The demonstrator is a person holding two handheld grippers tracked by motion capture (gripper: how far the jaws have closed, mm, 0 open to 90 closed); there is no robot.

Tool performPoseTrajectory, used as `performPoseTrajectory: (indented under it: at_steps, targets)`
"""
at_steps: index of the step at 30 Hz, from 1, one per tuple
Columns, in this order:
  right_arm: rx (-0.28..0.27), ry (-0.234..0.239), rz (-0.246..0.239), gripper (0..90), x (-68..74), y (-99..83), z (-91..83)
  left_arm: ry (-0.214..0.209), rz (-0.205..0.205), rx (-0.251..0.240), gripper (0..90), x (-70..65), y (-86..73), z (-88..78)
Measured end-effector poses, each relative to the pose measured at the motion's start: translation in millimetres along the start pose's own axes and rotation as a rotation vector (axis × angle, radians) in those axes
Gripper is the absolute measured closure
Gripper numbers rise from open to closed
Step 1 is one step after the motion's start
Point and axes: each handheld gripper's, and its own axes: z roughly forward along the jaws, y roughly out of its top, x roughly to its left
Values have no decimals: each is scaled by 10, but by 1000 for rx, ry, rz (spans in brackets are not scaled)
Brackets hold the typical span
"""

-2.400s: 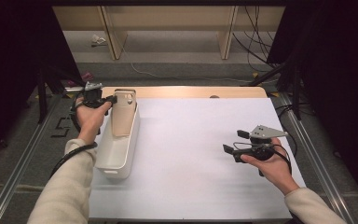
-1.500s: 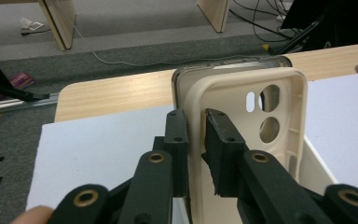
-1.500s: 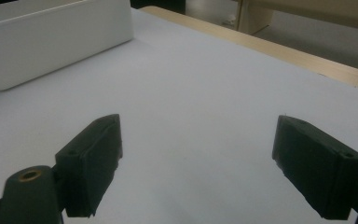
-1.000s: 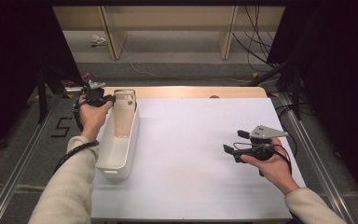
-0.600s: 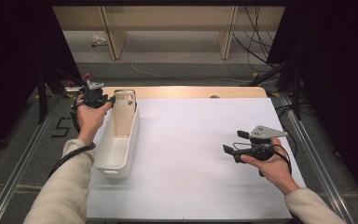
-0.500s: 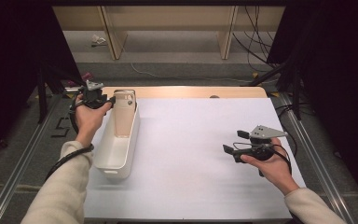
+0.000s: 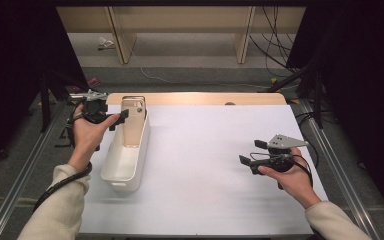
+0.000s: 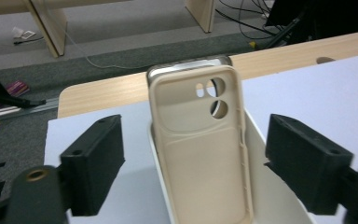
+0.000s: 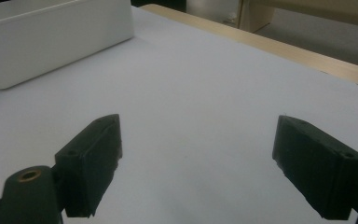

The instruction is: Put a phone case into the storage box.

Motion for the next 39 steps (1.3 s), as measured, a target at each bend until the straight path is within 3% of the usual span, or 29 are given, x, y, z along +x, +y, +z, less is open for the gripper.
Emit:
performPoseTrajectory:
  at_steps: [13,30,39]
  targets:
    - [2,7,0,165,4,4,-13,-62,29,-35,6,-177,-179,-269]
    - [8,18,-8,163,25,7,-12,-147,110,-121,1,-511,-413,-546]
    - [10,18,-7,163,26,-17,-53,-192,142,-124,0,-680,-573,-610]
